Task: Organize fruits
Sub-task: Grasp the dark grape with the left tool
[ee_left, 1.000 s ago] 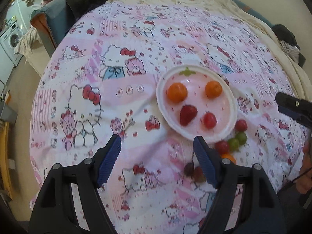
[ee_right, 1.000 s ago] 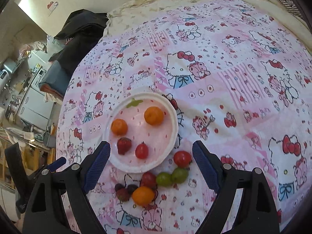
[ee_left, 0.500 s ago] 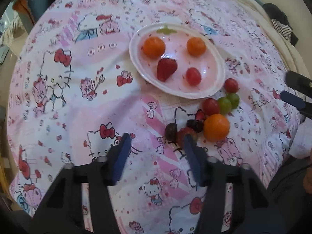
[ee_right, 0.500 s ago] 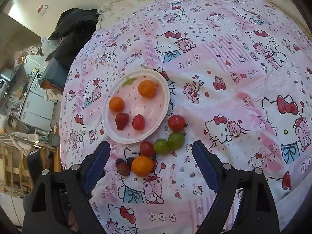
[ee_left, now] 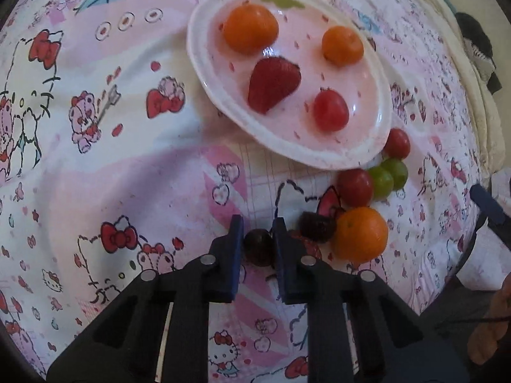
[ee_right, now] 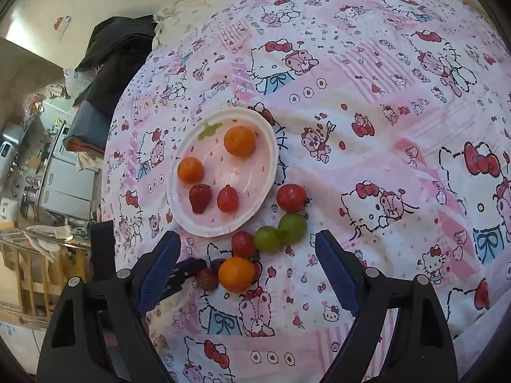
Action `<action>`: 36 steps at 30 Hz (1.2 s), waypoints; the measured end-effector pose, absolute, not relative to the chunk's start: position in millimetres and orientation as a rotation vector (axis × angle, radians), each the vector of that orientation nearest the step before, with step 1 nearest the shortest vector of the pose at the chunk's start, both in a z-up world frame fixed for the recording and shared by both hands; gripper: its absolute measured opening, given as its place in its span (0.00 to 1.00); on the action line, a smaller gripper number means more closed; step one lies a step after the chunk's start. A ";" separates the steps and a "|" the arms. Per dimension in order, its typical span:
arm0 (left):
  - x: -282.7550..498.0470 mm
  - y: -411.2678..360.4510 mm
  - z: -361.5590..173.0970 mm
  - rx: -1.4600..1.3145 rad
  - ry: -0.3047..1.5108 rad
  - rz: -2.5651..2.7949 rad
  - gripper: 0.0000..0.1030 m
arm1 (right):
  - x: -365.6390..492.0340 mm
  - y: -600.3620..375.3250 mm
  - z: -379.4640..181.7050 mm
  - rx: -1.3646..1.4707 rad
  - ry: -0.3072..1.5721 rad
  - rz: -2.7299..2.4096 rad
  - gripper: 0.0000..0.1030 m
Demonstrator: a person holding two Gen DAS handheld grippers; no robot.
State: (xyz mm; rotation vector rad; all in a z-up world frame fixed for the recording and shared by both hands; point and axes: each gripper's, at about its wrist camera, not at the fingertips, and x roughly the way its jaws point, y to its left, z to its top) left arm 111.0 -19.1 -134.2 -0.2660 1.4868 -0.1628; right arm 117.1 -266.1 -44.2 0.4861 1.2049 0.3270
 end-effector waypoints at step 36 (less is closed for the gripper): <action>83.0 -18.3 -133.4 -0.252 1.532 -0.215 0.15 | 116.5 -261.2 -50.2 0.457 1.230 0.311 0.86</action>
